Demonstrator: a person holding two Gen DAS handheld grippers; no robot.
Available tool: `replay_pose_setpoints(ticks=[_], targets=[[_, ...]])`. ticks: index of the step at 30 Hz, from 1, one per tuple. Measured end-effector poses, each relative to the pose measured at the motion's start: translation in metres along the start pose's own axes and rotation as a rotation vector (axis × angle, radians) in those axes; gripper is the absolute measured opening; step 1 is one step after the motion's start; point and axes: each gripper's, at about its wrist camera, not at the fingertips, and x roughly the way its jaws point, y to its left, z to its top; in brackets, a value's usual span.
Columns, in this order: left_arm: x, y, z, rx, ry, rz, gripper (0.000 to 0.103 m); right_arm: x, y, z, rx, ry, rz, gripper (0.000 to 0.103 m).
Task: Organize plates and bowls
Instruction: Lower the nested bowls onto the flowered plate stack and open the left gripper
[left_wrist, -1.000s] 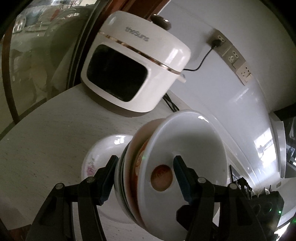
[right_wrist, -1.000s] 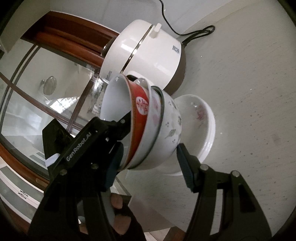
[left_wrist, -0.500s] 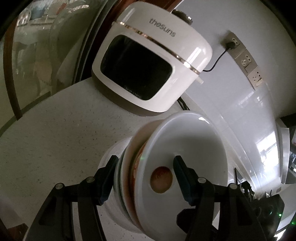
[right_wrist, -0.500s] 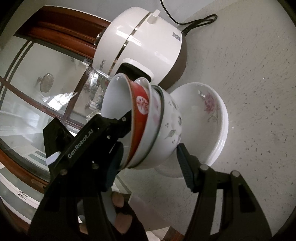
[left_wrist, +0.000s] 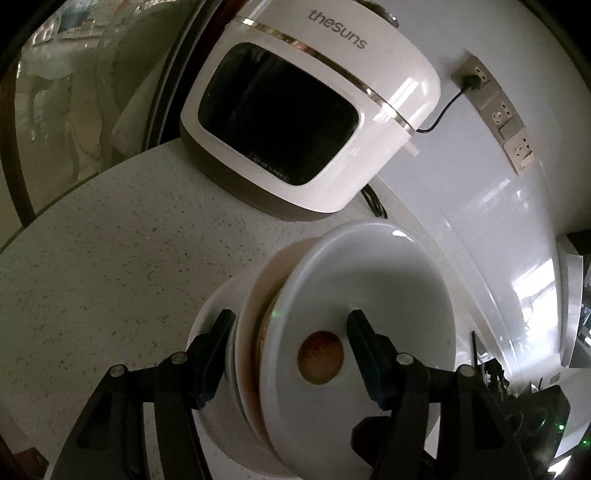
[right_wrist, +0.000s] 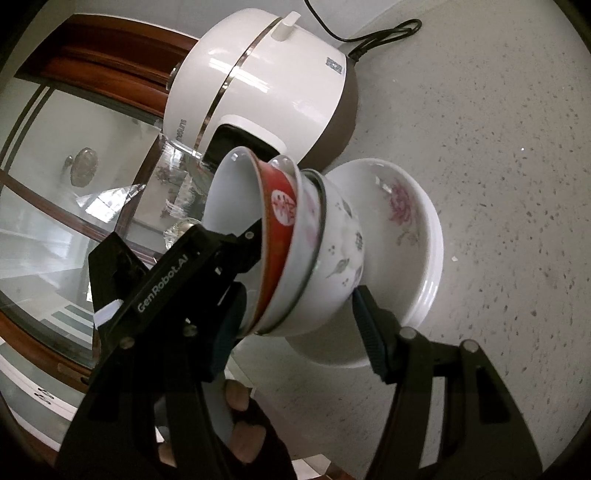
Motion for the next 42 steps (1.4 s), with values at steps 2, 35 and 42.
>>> replay_pose_setpoints(ticks=[2,35,42], targets=[[0.0,0.001,0.001,0.0,0.007,-0.007,0.062,0.001,0.002,0.001,-0.014,0.007,-0.009,0.064],[-0.045,-0.001,-0.004,0.07,-0.159,0.033,0.085,-0.047,0.019,-0.006,-0.172,-0.147,-0.147,0.09],[-0.069,-0.008,-0.02,0.15,-0.211,0.043,0.103,-0.084,0.014,-0.018,-0.206,-0.268,-0.145,0.096]])
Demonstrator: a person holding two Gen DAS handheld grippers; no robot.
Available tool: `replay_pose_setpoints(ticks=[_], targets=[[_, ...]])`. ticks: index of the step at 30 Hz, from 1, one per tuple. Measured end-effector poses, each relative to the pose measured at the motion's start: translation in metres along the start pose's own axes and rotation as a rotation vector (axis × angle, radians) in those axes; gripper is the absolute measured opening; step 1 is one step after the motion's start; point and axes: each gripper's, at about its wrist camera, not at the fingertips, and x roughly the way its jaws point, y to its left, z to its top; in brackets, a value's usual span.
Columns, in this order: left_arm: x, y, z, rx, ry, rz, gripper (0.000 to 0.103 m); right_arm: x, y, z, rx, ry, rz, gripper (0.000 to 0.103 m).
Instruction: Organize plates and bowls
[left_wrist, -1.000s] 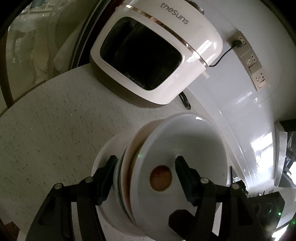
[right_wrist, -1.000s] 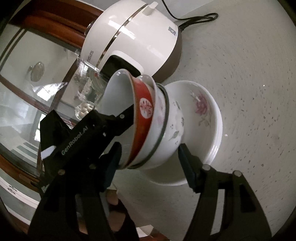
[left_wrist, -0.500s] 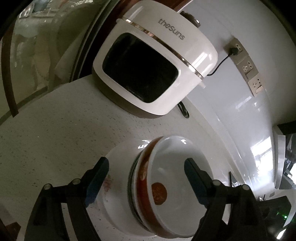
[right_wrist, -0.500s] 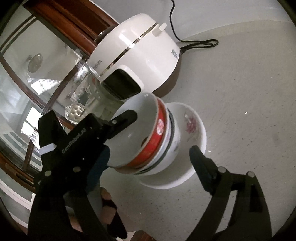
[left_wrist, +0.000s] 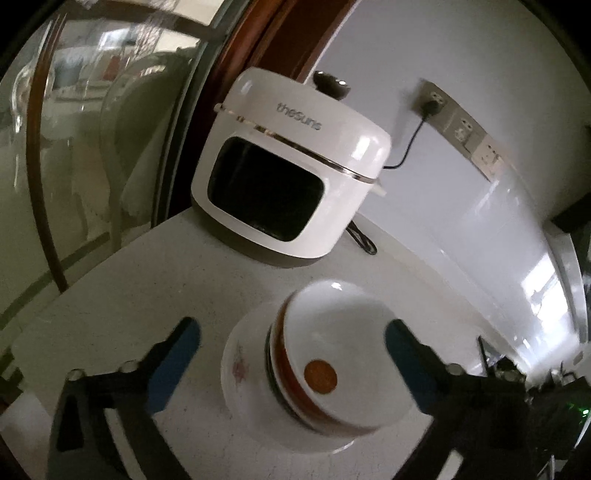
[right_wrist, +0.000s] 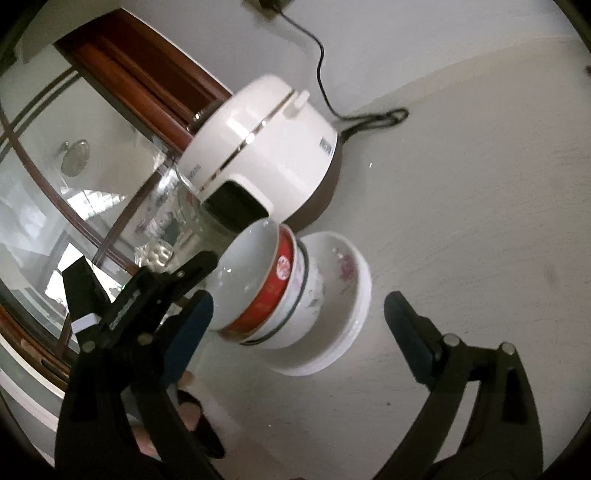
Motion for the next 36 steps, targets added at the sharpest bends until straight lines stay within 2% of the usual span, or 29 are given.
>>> replay_pose_setpoints(ticks=[5,10,12,18,21,26,36], targets=[[-0.031,-0.013,-0.024,0.125,-0.081,0.022,0.103,-0.029,0.006,-0.014,-0.125,-0.09,-0.033,0.103],[-0.062,-0.031,-0.063,0.266,-0.19,0.112,0.103,-0.055,0.022,-0.053,-0.368,-0.184,-0.171,0.103],[-0.069,-0.034,-0.077,0.281,-0.211,0.148,0.103,-0.061,0.022,-0.066,-0.405,-0.203,-0.207,0.103],[-0.093,-0.031,-0.121,0.293,-0.279,0.28,0.103,-0.061,0.016,-0.102,-0.456,-0.168,-0.267,0.103],[-0.102,-0.029,-0.136,0.303,-0.325,0.299,0.103,-0.06,0.015,-0.117,-0.491,-0.141,-0.293,0.103],[-0.102,-0.021,-0.153,0.314,-0.266,0.23,0.103,-0.069,0.018,-0.137,-0.561,-0.161,-0.326,0.103],[-0.101,-0.013,-0.17,0.326,-0.237,0.225,0.103,-0.071,0.026,-0.155,-0.599,-0.174,-0.312,0.103]])
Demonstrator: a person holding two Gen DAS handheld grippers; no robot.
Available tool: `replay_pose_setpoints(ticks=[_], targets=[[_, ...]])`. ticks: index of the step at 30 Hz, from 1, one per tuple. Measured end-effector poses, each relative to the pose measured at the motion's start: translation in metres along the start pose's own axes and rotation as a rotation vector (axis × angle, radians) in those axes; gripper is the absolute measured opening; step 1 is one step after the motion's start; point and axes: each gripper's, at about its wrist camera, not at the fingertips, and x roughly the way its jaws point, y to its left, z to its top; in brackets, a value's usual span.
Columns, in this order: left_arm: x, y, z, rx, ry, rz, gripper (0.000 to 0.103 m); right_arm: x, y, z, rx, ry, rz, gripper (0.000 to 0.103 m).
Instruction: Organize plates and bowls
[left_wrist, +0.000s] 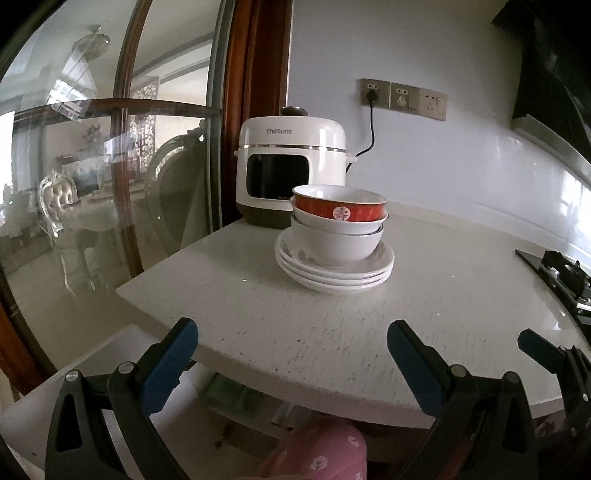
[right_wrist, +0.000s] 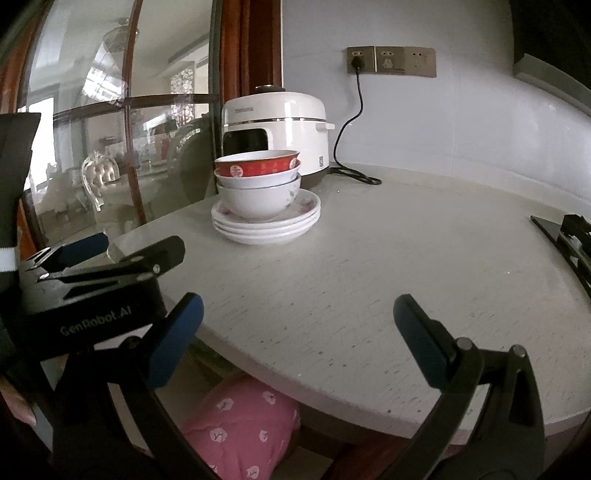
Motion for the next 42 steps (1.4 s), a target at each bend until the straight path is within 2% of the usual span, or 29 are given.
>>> replay_pose_setpoints(ticks=[42], targets=[[-0.0007,0.0056,-0.0092,-0.003,0.028,-0.013,0.103,0.0037,0.0013,-0.0077,0.047,0.037,0.006,0.103]])
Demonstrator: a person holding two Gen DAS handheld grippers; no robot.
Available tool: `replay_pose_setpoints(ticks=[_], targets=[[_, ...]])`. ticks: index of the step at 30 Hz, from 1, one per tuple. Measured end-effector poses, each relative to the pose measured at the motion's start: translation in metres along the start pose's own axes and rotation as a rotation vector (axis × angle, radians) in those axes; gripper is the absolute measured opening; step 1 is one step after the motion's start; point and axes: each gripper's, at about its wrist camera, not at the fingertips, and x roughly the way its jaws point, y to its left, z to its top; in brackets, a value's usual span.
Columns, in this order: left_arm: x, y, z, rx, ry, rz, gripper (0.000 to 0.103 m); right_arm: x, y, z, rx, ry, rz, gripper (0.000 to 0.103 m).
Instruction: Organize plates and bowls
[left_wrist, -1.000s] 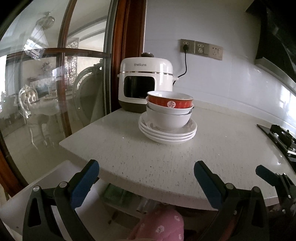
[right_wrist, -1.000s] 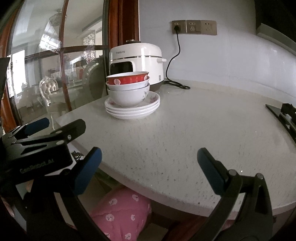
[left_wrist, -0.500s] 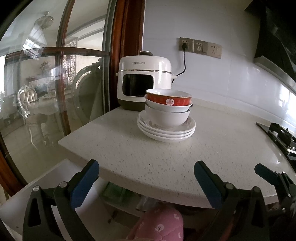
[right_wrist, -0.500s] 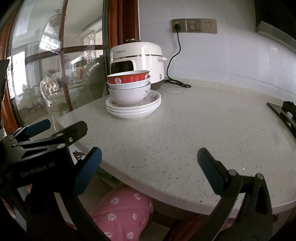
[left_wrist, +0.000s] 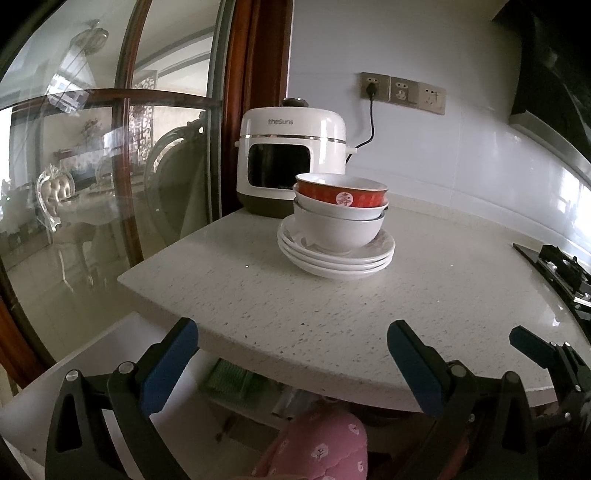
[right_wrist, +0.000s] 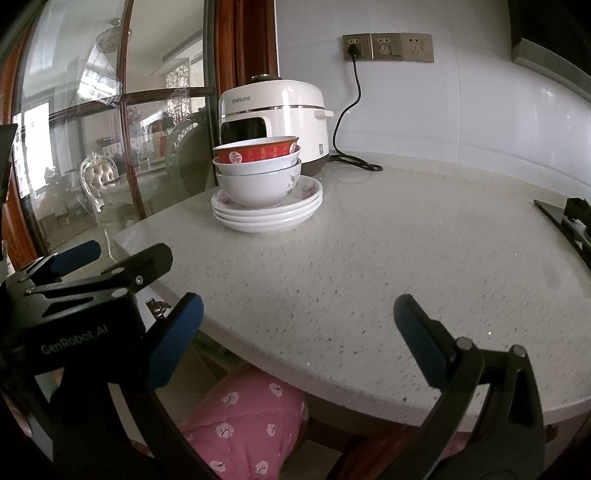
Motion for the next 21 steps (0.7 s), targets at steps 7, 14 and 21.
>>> replay_pose_setpoints(ticks=[7,14,21], targets=[[-0.0004,-0.0014,-0.0019,-0.004,0.006,0.004,0.103,0.0004,-0.0011,-0.0015,0.007,0.007,0.002,0.103],[0.0014,0.0022,-0.0026,-0.003,0.013,0.004,0.103,0.0011,-0.0015,-0.0037,0.018,0.014,0.007,0.103],[0.0029,0.0034,-0.0038,-0.006,0.019,0.001,0.103,0.0023,-0.0037,-0.0057,0.028,0.023,0.011,0.103]])
